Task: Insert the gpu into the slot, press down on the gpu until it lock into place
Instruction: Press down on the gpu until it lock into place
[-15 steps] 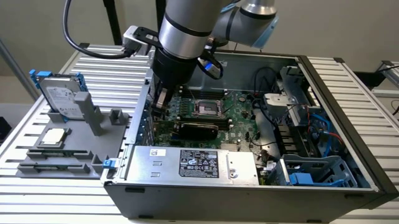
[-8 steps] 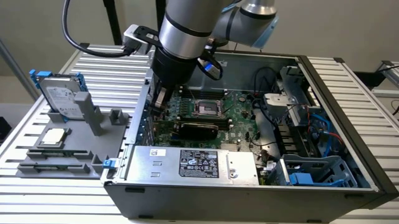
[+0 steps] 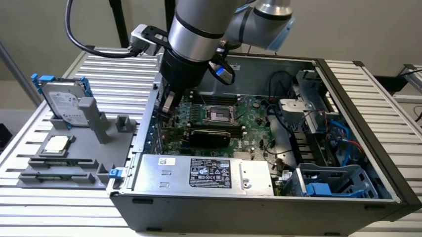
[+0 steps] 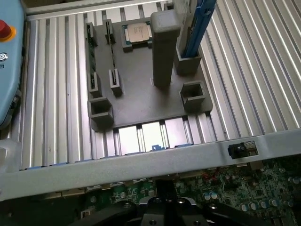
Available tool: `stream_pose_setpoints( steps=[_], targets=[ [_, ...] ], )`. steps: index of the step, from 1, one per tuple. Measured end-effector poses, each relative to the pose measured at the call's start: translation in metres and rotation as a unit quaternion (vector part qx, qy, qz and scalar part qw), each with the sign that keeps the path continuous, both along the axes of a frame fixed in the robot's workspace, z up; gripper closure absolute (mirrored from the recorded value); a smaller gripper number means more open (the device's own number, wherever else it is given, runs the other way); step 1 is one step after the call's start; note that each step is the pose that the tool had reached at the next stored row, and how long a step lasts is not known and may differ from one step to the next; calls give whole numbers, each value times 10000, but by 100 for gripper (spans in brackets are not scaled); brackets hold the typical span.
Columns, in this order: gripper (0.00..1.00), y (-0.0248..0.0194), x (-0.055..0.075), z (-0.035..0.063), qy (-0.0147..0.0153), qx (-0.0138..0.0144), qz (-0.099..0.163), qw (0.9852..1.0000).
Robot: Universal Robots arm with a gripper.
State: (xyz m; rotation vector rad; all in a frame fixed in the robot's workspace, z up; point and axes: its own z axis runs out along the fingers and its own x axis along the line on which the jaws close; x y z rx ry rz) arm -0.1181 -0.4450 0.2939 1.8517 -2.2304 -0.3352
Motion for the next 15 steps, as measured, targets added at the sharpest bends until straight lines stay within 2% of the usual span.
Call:
stream_pose_setpoints(
  steps=[7,12,15],
  targets=[
    [89,1,1,-33,2,-28,-72,10000],
    [89,3,12,-41,2,-32,-93,10000],
    [89,3,85,-13,0,-33,-91,10000]
  ],
)
